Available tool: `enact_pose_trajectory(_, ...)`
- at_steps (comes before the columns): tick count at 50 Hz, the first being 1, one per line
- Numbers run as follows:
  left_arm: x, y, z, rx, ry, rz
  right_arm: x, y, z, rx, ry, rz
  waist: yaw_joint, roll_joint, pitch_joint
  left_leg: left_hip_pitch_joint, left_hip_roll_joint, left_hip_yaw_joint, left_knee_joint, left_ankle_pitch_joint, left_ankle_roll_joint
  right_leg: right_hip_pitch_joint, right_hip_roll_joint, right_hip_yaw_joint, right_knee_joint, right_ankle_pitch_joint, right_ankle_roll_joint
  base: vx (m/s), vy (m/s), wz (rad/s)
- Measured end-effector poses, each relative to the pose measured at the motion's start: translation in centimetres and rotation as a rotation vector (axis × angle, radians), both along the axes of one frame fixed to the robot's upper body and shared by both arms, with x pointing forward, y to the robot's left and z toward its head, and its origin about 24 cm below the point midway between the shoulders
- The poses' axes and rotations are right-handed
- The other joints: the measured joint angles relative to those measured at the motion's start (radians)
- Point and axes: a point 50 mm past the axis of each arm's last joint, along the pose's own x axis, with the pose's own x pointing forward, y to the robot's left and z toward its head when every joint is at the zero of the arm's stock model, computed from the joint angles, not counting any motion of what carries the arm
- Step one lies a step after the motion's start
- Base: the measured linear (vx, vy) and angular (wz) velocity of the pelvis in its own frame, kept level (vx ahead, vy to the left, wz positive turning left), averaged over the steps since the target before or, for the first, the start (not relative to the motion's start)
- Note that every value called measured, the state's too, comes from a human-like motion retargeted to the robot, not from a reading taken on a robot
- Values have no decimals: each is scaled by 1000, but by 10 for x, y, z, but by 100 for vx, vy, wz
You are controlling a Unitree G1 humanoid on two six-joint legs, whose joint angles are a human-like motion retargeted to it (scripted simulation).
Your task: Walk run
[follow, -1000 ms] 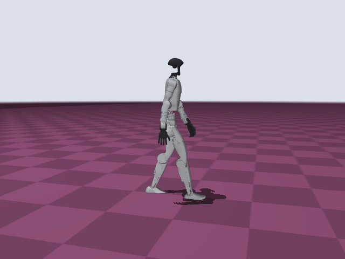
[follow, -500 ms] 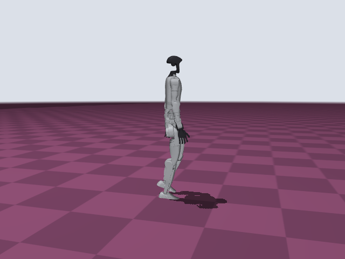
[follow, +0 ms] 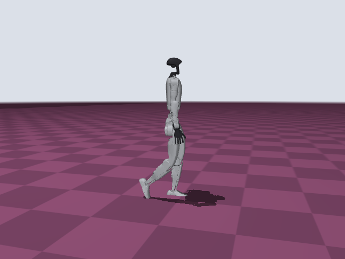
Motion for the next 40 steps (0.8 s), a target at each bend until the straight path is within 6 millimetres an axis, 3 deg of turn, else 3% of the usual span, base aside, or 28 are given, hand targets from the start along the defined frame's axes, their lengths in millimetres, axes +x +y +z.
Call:
enact_pose_trajectory(5, 52, 2, 8, -3, -133, -66, -17, -2, 0, -12, 21, -50, -69, -19, -7, 97, -37, -19, -79, -17, 31, -272, -30, 20, 130, -169, 54, 55, 0, 19)
enact_pose_trajectory(13, 131, 18, 35, 20, -327, -211, -43, -8, 1, -11, 79, -93, -210, -78, 12, 249, -125, -37, -107, -89, 47, -444, -35, 95, -487, -203, 149, 68, -8, 57)
enact_pose_trajectory(16, 151, 20, 45, 22, -399, -240, -48, -6, 1, -7, 87, -101, -252, -76, 14, 315, -123, -57, -110, -106, 38, -470, -13, 118, -652, -219, 170, 62, -11, 53)
enact_pose_trajectory(18, 158, 21, 49, 16, -431, -252, -51, -6, 1, -5, 89, -115, -270, -68, 9, 350, -115, -79, -107, -103, 26, -477, -2, 116, -682, -226, 167, 78, -10, 41)
enact_pose_trajectory(21, 160, 15, 50, -3, -452, -265, -55, -7, 1, -3, 98, -145, -273, -59, -1, 392, -112, -94, -88, -56, 17, -474, 8, 132, -620, -221, 92, 75, -7, 24)
enact_pose_trajectory(25, 143, 8, 41, -31, -409, -288, -65, -6, 2, 25, 148, -179, -264, -85, -1, 437, -133, -61, 15, 127, 19, -416, -26, 156, -572, -136, 35, 95, -16, 33)
enact_pose_trajectory(28, 113, -3, 28, -52, -353, -300, -66, -3, 1, 24, 155, -210, -215, -125, -25, 352, -137, 67, 231, 349, 67, -375, -73, 174, -535, -224, 19, 80, -14, 3)
enact_pose_trajectory(30, 94, -5, 21, -52, -309, -283, -56, -4, 1, 22, 120, -200, -188, -166, -2, 284, -145, 164, 419, 421, 119, -311, -103, 191, -546, -265, 6, 77, -19, -9)
enact_pose_trajectory(35, 34, 5, 7, -13, -132, -253, -17, -4, 0, 30, 34, -125, -188, -199, 7, 65, -15, 322, 735, 193, 140, -180, -120, 145, -589, -332, -7, 73, -19, 25)
enact_pose_trajectory(40, -20, 7, 1, 11, 39, -225, 34, -1, 4, 43, -117, -54, -160, -172, 20, -127, -50, 251, 563, 104, 31, -62, -52, 105, -667, -361, -27, 63, -13, 0)
